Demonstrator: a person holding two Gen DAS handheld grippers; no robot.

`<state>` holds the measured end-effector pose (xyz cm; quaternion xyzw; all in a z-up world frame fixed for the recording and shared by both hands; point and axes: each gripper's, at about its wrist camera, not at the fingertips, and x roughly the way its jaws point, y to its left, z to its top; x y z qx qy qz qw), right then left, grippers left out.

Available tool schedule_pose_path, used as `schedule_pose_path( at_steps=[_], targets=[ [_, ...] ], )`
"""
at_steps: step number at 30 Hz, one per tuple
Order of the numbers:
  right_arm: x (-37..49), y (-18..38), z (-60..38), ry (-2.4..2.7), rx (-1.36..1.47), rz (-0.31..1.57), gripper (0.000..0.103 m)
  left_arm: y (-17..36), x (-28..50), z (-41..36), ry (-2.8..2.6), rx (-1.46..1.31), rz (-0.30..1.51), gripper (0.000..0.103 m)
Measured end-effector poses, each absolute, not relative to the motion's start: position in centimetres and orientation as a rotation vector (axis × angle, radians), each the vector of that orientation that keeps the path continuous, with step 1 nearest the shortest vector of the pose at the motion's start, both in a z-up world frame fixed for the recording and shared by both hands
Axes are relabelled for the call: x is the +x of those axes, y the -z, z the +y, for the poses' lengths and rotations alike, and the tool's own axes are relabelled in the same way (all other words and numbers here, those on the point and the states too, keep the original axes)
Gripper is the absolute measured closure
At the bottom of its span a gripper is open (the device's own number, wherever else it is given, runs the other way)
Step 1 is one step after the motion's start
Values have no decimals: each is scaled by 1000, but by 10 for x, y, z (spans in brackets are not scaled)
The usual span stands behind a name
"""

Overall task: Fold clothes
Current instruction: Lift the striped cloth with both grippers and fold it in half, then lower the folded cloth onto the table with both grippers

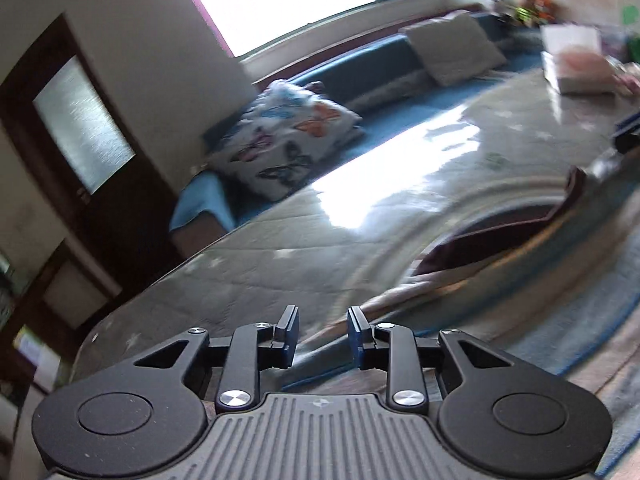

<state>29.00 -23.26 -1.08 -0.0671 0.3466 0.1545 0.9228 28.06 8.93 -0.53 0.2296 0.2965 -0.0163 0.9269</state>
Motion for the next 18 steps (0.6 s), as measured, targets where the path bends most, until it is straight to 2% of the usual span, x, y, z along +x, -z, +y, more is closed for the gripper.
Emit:
schedule_pose_path(
  at_steps=[5, 9, 18],
  targets=[
    [281, -4, -230, -374, -92, 693, 80, -17, 257, 107, 52, 355, 593, 73],
    [286, 7, -224, -399, -57, 721, 70, -19, 242, 108, 113, 315, 619, 73],
    [297, 30, -211, -455, 21, 781, 69, 8, 260, 119, 119, 305, 708, 73]
  ],
)
